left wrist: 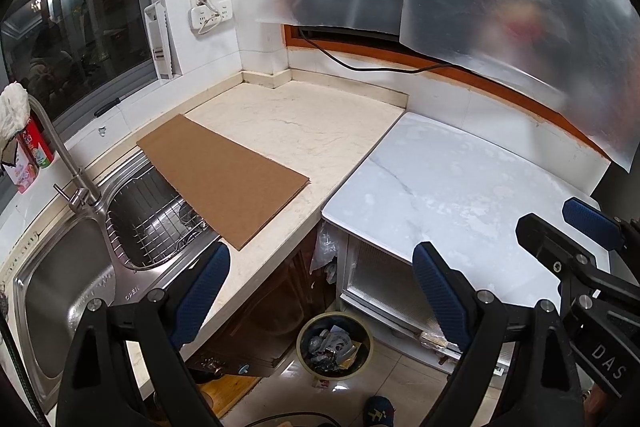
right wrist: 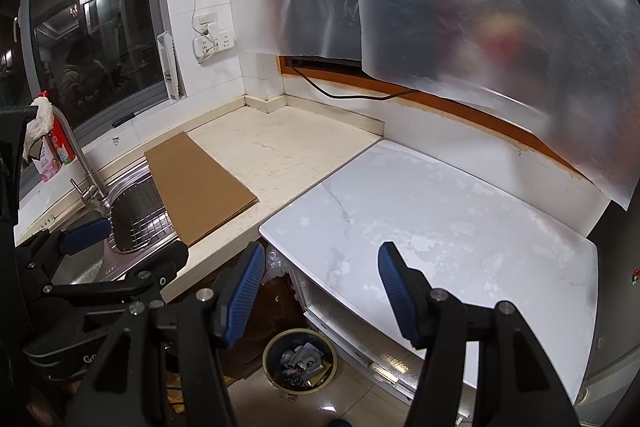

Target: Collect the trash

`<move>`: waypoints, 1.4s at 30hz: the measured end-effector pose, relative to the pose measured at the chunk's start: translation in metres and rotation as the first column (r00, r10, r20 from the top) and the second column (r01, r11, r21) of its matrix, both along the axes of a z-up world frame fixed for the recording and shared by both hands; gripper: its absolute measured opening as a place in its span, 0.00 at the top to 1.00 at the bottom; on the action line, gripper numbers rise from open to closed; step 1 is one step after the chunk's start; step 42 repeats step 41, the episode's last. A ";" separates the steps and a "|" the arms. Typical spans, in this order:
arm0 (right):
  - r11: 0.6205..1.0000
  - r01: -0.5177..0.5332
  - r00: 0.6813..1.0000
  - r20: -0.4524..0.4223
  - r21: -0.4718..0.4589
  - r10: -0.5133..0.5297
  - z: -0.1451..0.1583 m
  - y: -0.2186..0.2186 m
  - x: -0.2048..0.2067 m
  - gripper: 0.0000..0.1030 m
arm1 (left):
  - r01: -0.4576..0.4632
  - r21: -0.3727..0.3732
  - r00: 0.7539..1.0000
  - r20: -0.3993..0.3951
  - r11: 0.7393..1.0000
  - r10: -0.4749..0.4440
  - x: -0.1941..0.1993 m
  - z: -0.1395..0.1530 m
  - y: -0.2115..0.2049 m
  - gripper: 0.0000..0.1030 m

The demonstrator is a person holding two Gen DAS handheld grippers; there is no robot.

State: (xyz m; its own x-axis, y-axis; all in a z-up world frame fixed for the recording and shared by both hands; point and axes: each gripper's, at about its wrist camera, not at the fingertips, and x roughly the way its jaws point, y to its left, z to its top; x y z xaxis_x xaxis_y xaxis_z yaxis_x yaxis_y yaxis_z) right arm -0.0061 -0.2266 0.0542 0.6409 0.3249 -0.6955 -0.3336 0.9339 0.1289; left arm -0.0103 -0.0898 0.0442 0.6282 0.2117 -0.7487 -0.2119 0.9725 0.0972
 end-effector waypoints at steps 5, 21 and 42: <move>1.000 0.002 1.000 0.000 0.003 -0.002 0.000 -0.001 0.000 0.42 | -0.001 0.000 1.000 0.001 1.000 0.001 0.001 0.000 -0.001 0.12; 1.000 0.002 1.000 0.001 0.004 -0.002 -0.001 -0.002 0.001 0.42 | 0.003 0.001 1.000 -0.001 1.000 -0.003 0.002 -0.001 0.000 0.12; 1.000 0.011 1.000 -0.006 0.003 -0.011 0.000 -0.002 0.000 0.42 | 0.000 0.000 1.000 -0.005 1.000 0.000 0.002 -0.003 -0.002 0.12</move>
